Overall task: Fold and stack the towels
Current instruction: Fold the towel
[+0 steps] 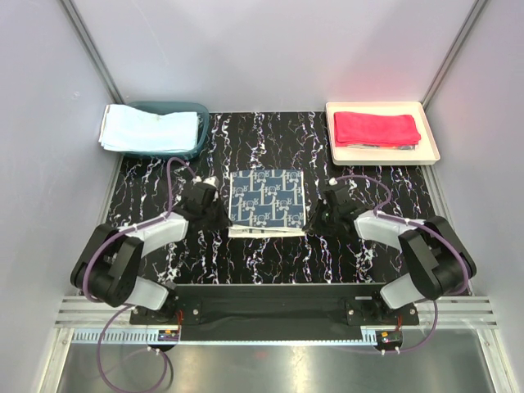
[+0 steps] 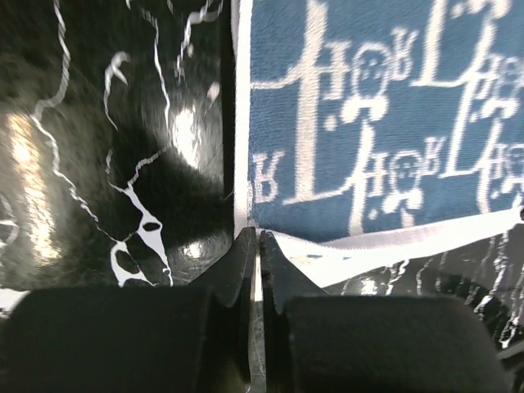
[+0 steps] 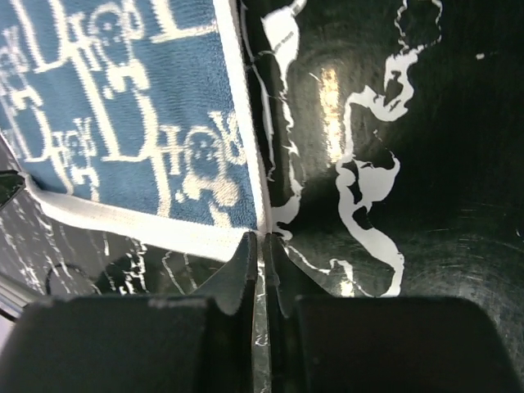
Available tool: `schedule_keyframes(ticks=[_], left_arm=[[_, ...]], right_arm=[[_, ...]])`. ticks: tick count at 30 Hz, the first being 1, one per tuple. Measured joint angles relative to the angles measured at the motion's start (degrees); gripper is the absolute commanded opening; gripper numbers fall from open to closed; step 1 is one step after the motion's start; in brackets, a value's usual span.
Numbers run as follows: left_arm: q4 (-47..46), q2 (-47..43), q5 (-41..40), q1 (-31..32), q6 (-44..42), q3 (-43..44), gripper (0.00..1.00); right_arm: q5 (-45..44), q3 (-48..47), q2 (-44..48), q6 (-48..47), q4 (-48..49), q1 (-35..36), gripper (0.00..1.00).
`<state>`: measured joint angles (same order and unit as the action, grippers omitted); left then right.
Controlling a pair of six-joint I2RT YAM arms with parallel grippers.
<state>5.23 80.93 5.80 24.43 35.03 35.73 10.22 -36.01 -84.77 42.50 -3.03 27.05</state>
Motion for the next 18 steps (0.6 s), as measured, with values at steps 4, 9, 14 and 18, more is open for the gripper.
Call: schedule_keyframes(ticks=[4, 9, 14, 18], left_arm=[[-1.4, 0.8, 0.0, 0.6, 0.9, -1.7, 0.26], [-0.6, -0.9, -0.5, 0.7, 1.0, -1.7, 0.35], [2.0, -7.1, -1.8, 0.7, 1.4, -1.8, 0.42], [3.3, -10.5, -2.5, 0.7, 1.5, -1.5, 0.43]], right_arm=[[0.2, 0.9, -0.8, 0.3, 1.5, 0.2, 0.19], [0.2, 1.3, -0.1, 0.3, 1.9, 0.2, 0.24], [-0.3, 2.0, 2.6, 0.0, 1.0, 0.2, 0.24], [-1.4, 2.0, 5.7, -0.6, -1.4, 0.3, 0.27]])
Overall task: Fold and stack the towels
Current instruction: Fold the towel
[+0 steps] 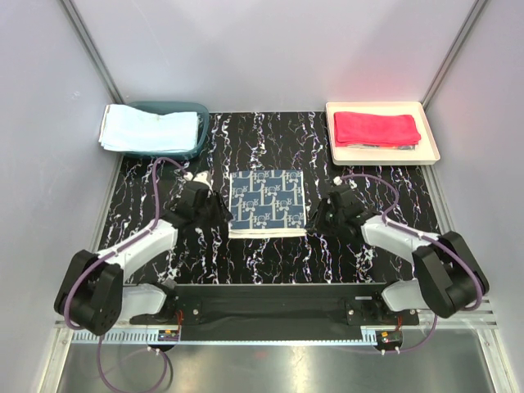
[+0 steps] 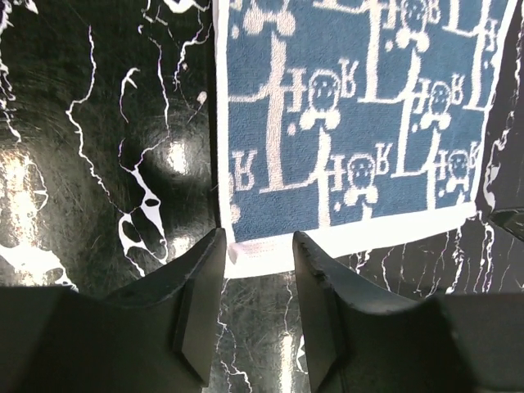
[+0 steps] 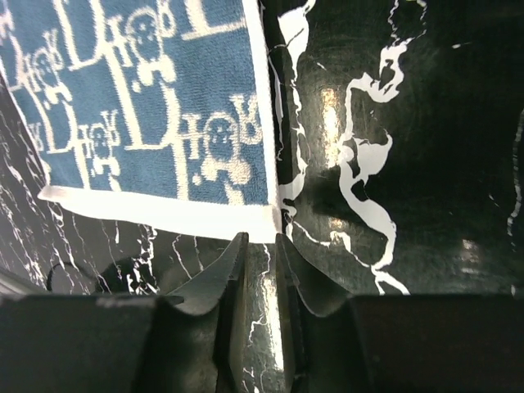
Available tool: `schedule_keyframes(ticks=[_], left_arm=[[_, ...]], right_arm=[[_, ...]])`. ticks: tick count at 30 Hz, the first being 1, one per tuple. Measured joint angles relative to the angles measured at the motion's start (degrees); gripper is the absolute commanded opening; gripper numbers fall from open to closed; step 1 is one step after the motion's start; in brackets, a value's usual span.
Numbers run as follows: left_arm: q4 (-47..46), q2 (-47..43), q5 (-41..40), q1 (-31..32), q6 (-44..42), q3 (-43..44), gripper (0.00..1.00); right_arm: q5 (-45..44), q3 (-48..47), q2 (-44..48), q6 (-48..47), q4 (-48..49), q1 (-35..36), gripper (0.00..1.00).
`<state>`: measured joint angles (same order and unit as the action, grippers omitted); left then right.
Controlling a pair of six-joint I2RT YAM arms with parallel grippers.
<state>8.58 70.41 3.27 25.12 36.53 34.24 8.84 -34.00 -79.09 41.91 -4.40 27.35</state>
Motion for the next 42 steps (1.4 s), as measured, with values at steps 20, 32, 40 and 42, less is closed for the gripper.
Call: schedule_keyframes(ticks=[20, 32, 40, 42], left_arm=[[1.0, 20.9, -3.8, -0.3, 1.4, 17.6, 0.35], [2.1, 37.2, 1.4, -7.4, -2.1, 41.8, 0.30], [4.0, 47.0, 4.4, -8.4, -2.2, 45.7, 0.30], [4.4, 48.5, 4.4, -8.9, -2.2, 46.4, 0.30]], right_arm=[[-6.4, -31.0, -21.2, -7.9, -6.3, -0.8, 0.26], [-4.0, -55.0, -37.9, -11.1, -11.7, -6.4, 0.26], [-0.9, -55.8, -45.7, -11.2, -12.7, -7.5, 0.24], [0.4, -56.5, -46.6, -11.0, -12.7, -8.3, 0.25]])
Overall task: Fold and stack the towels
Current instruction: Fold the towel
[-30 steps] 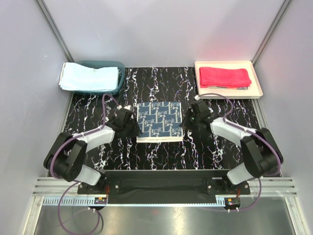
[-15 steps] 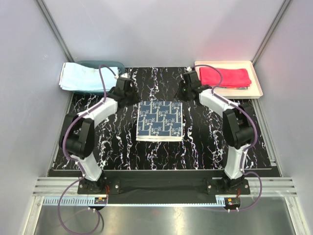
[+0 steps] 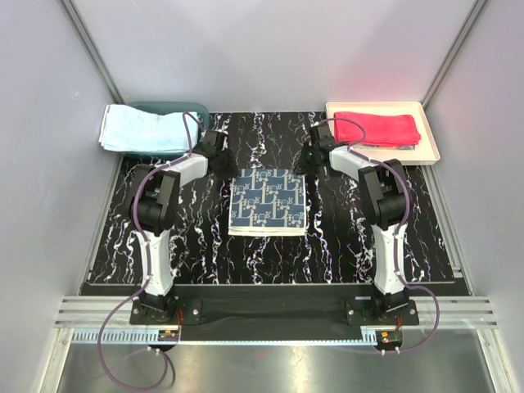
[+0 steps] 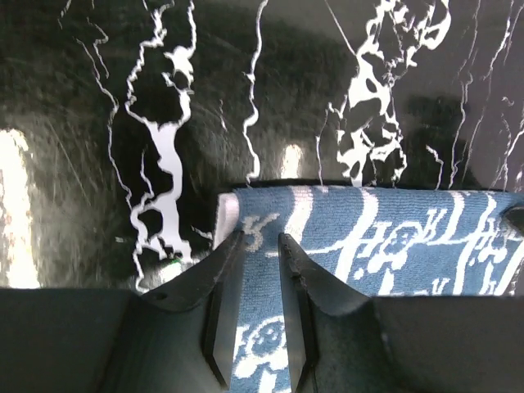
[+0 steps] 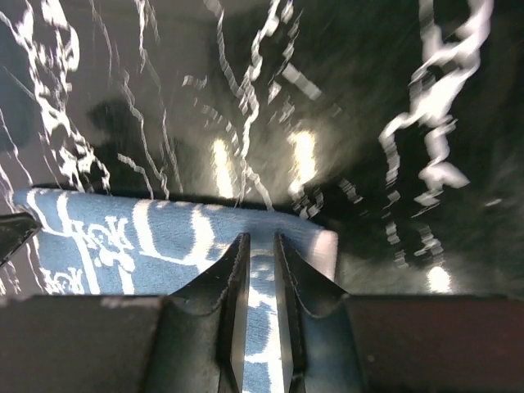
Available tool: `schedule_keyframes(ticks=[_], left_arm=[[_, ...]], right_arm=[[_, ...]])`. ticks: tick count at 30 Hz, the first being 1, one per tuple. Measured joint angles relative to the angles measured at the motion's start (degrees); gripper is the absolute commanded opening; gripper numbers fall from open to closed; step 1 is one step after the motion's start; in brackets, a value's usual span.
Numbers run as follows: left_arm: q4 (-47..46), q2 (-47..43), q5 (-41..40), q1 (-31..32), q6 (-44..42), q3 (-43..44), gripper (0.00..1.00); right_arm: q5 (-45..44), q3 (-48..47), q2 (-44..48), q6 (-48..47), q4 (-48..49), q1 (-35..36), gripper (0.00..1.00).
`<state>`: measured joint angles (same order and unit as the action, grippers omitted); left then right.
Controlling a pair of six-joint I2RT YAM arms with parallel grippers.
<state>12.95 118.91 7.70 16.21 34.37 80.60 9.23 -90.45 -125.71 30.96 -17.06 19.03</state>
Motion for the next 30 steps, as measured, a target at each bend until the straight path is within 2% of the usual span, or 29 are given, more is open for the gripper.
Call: schedule_keyframes(ticks=[10, 20, 30], left_arm=[[0.2, 0.9, 0.3, -1.9, -0.1, 1.6, 0.31], [1.6, -0.1, -0.8, -2.3, -3.0, 3.7, 0.40], [-1.7, 0.6, 3.1, -2.3, -4.9, 4.0, 0.45]], right_arm=[[0.5, -2.0, -0.9, -1.2, -0.4, -3.6, 0.26], [-0.3, -2.2, 0.2, -2.7, -2.1, -3.5, 0.30], [-2.9, -1.4, 3.4, -4.2, -2.6, -3.5, 0.33]])
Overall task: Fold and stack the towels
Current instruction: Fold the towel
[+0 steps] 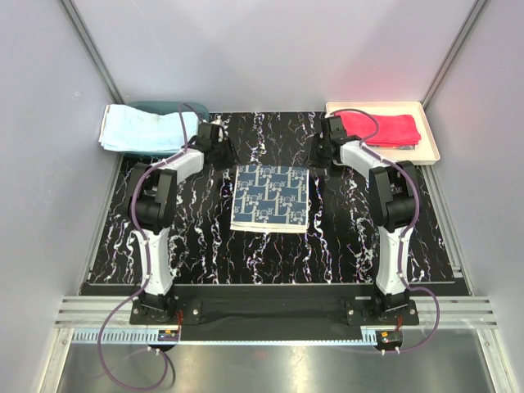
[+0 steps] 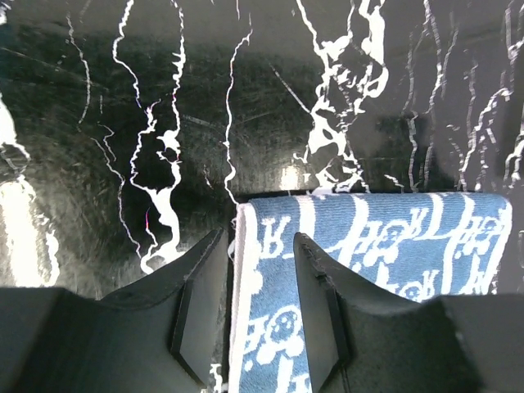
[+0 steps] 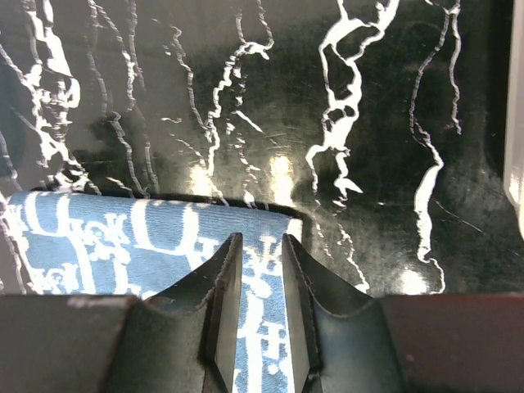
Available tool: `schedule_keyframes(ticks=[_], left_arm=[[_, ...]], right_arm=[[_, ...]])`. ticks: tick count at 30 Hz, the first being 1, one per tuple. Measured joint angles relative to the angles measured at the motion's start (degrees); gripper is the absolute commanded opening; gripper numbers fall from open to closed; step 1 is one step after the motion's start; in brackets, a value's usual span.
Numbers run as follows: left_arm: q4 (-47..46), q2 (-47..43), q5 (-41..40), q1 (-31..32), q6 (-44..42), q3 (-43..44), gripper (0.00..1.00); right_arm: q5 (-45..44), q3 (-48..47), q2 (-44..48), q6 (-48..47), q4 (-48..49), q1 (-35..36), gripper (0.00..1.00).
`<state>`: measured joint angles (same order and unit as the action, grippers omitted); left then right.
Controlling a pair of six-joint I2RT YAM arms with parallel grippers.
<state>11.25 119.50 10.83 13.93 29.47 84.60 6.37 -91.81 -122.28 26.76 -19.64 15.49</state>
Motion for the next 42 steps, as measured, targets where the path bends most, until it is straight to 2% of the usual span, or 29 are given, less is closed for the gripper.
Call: schedule_keyframes(ticks=[9, 22, 30, 31, 35, 42], left_arm=[[-0.5, 3.3, 1.0, 0.0, -1.2, 0.9, 0.52], [-3.4, 4.7, 3.0, -0.1, -1.1, 1.6, 0.50], [-6.8, 4.8, 4.1, -0.2, 0.2, 0.0, 0.40], [-6.8, 4.8, 4.1, -0.2, 0.2, 0.0, 0.36], [-6.9, 4.9, 4.2, -0.2, 0.6, -0.2, 0.31], [-7.1, 5.1, 4.5, -0.4, 1.1, -0.4, 0.20]], right_arm=[[-0.9, 2.3, 0.0, -0.2, -0.2, 0.0, 0.38], [-0.7, 2.3, -1.1, -0.3, 0.0, 0.0, 0.38], [-0.3, 2.3, -2.0, -0.1, 0.6, 0.0, 0.38], [-0.1, 2.2, -2.1, 0.0, 0.9, 0.0, 0.38], [0.4, 1.3, -2.8, 0.1, 1.3, 0.0, 0.36], [0.7, -0.2, -4.1, 0.2, 1.3, 0.0, 0.23]])
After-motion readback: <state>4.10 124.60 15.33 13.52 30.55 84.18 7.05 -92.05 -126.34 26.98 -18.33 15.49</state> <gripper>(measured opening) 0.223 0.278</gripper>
